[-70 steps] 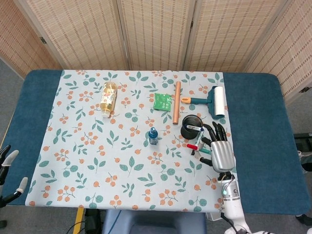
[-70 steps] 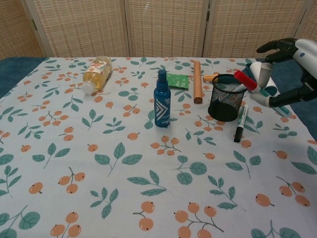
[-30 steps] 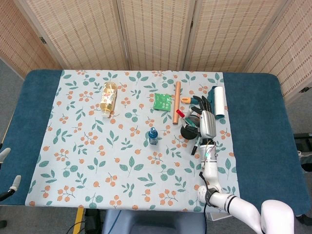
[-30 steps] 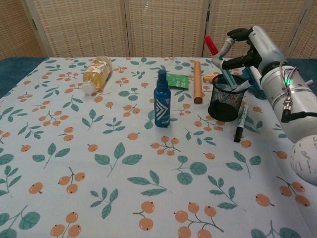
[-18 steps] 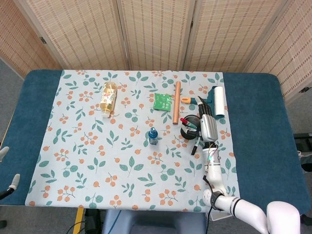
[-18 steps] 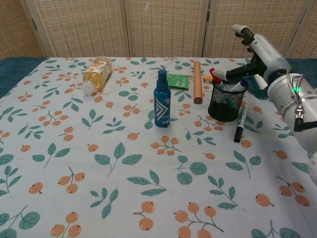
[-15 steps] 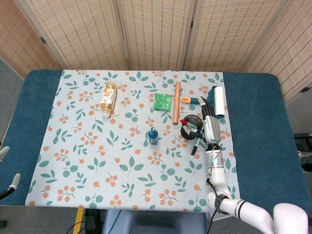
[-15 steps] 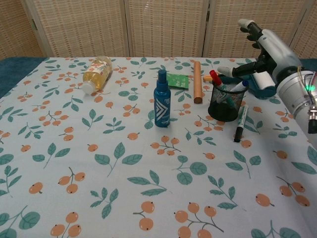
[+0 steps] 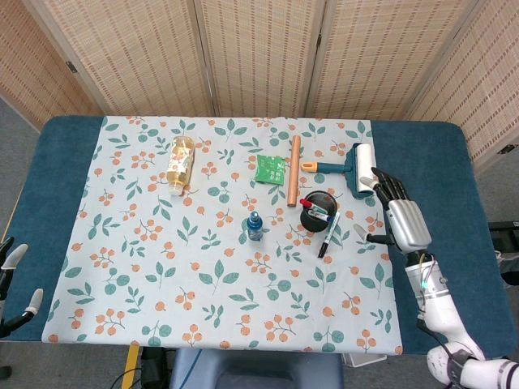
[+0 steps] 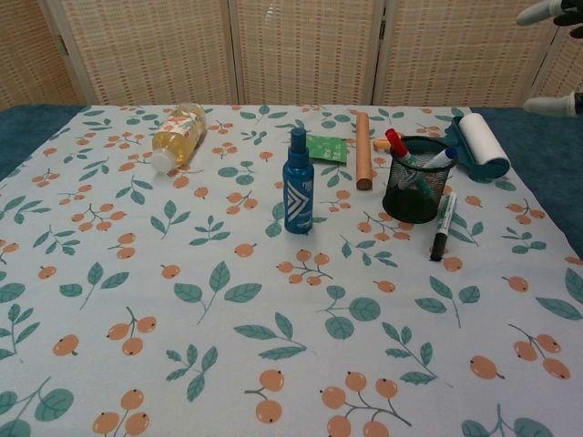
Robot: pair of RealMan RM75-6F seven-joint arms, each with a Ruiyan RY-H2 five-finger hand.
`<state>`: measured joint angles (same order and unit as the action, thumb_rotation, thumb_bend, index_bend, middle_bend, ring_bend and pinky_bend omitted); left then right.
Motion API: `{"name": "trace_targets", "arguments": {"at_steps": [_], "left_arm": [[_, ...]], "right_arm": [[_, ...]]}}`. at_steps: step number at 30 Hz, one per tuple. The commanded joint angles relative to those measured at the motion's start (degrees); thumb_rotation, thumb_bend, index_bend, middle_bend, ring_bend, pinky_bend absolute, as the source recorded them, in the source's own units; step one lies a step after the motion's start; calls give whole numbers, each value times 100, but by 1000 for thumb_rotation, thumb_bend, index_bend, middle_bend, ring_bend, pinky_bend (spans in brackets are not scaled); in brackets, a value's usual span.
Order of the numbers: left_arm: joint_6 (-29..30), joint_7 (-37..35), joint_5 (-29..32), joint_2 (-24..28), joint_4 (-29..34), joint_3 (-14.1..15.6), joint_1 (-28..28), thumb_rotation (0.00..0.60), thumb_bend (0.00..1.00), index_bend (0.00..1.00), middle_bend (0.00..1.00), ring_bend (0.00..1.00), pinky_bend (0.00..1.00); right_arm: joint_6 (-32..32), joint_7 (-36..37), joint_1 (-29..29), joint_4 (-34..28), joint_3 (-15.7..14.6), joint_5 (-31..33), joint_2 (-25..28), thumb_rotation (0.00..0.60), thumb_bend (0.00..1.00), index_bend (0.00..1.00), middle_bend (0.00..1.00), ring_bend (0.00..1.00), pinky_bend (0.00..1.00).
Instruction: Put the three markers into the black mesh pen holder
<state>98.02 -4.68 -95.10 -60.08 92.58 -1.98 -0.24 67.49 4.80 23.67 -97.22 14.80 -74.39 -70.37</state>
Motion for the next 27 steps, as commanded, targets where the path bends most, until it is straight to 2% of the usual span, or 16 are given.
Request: {"name": "trace_targets", "arguments": {"at_steps": [1,7,11,16,22,27], "left_arm": [[-24,35,-39,-12,9,23,-9,600,423,0,20,9,271],[-115,116,-58,-41,22,48,-45,600,423,0,20,9,271],[-143,138,-42,-42,36,48,-55,600,423,0,20,9,271],[-108,85,-46,-22,31,50,-39,600,423,0,20,9,271],[-53,61,-56,-10,27,47,-16,600,423,0,20,9,271],[-6,62,-60,-2,38,42,6,600,423,0,20,9,271]], "right_arm": [[-361,-503,-66,-155,-255,145,370,600,243,191,0,0,0],[-1109,-721,187,63,-478,341,578,600,256,271,0,0,0],[-1503,-1091,369,162,-670,429,589,600,272,278,0,0,0],[-1925,-1594,642,-27,-784,718,655,600,297,278,0,0,0],[-2111,-2552,1033,-191,-906,851,683,600,298,278,0,0,0],[-1787,-3573,1139,-198,-1113,999,455,600,299,278,0,0,0]]}}
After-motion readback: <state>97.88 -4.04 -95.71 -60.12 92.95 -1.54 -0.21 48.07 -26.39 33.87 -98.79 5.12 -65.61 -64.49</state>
